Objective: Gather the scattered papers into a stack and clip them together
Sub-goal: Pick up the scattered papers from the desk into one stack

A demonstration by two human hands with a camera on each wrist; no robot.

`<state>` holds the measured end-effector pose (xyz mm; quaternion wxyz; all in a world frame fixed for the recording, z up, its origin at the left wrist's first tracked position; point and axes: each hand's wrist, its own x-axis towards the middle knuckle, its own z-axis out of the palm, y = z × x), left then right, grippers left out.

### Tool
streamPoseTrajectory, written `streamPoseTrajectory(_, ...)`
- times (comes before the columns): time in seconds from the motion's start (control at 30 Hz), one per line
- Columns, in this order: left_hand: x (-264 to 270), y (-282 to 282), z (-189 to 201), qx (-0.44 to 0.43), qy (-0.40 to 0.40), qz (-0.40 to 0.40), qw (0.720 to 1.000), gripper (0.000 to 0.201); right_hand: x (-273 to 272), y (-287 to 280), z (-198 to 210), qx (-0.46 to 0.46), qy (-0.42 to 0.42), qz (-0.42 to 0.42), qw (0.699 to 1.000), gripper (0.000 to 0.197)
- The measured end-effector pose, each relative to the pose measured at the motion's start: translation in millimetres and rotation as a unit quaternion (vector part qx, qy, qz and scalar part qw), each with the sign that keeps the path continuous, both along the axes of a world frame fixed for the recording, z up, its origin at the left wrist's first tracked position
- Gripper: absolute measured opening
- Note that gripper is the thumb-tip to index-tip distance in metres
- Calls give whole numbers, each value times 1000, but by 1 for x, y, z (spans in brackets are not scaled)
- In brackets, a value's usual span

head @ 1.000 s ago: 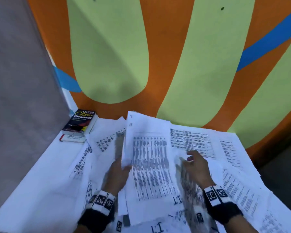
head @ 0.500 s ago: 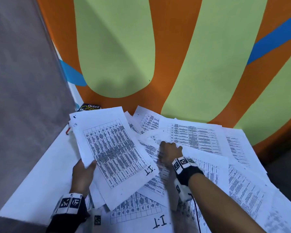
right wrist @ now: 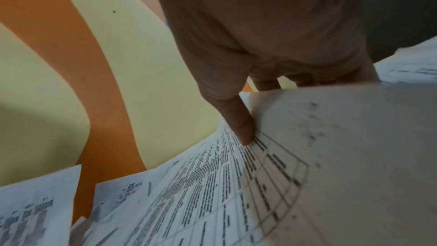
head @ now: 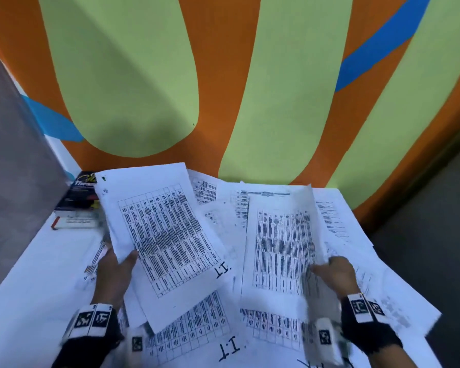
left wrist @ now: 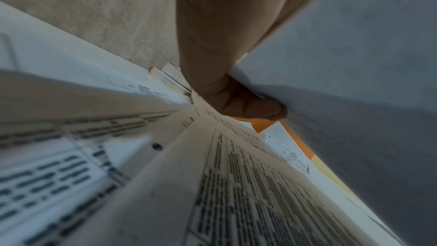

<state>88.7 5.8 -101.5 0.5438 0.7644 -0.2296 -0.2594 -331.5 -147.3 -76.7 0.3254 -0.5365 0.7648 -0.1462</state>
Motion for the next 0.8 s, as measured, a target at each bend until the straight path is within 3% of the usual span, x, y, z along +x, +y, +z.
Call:
streamPoseTrajectory(0.1,-10,-11,1,5,-17,-31,999,18,-4,5,-5,-5,-50,-18,999,34)
streamPoseTrajectory(0.2,-19,-16,6,14,-65,-67,996,20,-3,8,1,-42,-102,-52,993,24)
streamPoseTrajectory(0.23,-21,-16,7,16,-78,-74,994,20,-4,7,4,-66,-115,-62,989,31)
streamPoseTrajectory(0.3,-22,-17,8,18,-90,-79,993,22,-4,11,33,-135,-106,-46,984,41)
streamPoseTrajectory(0.37,-24,-19,12,24,-94,-86,991,27,-5,14,75,-211,-112,6,971,33)
streamPoseTrajectory(0.53,-42,-30,24,7,-67,-127,990,34,-11,15,174,-332,-289,85,894,44)
streamPoseTrajectory(0.67,-59,-45,39,-3,-73,-185,980,36,-6,-5,178,-291,-396,52,870,46)
streamPoseTrajectory(0.8,-75,-53,56,6,-71,-273,959,38,16,-17,135,-155,-411,33,898,34)
